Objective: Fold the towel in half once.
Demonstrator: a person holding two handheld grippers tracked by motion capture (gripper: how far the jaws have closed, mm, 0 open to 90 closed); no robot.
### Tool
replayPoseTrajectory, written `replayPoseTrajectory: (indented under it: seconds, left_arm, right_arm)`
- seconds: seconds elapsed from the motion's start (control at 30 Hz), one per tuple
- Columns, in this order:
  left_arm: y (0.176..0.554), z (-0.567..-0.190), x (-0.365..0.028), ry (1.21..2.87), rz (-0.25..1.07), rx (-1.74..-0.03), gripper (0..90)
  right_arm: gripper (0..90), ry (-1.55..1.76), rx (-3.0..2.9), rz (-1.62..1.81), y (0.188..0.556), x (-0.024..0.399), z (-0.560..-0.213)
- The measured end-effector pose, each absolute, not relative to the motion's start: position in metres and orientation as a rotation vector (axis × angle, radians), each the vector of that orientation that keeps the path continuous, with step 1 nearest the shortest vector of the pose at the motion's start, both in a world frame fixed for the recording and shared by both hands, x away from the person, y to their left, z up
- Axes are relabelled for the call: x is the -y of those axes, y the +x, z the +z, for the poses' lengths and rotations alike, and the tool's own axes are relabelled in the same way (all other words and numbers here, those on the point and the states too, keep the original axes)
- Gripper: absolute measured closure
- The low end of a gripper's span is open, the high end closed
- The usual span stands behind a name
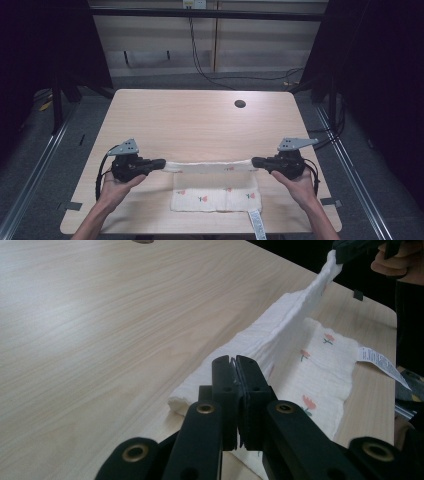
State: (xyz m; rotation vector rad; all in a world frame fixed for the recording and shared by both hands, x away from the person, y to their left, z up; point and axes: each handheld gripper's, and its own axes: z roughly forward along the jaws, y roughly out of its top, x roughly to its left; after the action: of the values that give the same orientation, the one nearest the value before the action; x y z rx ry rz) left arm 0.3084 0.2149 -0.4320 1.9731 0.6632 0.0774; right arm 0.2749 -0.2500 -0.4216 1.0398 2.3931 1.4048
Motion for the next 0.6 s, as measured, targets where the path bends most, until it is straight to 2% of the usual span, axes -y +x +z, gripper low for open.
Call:
replayPoseTrajectory:
  seconds: [0.23,0.6]
  left_arm:
    - [0.296,-0.423,-0.215,1.995,0.093,-0.642,88.3]
    - [0.281,-0.444,-0.212,2.042,0.028,-0.65,88.2]
  right_arm:
    - [87.3,1.029,-2.371,1.426,0.261,0.254,-0.418]
    - [87.3,1.047,-2.404,1.413,0.241,0.255,-0.431]
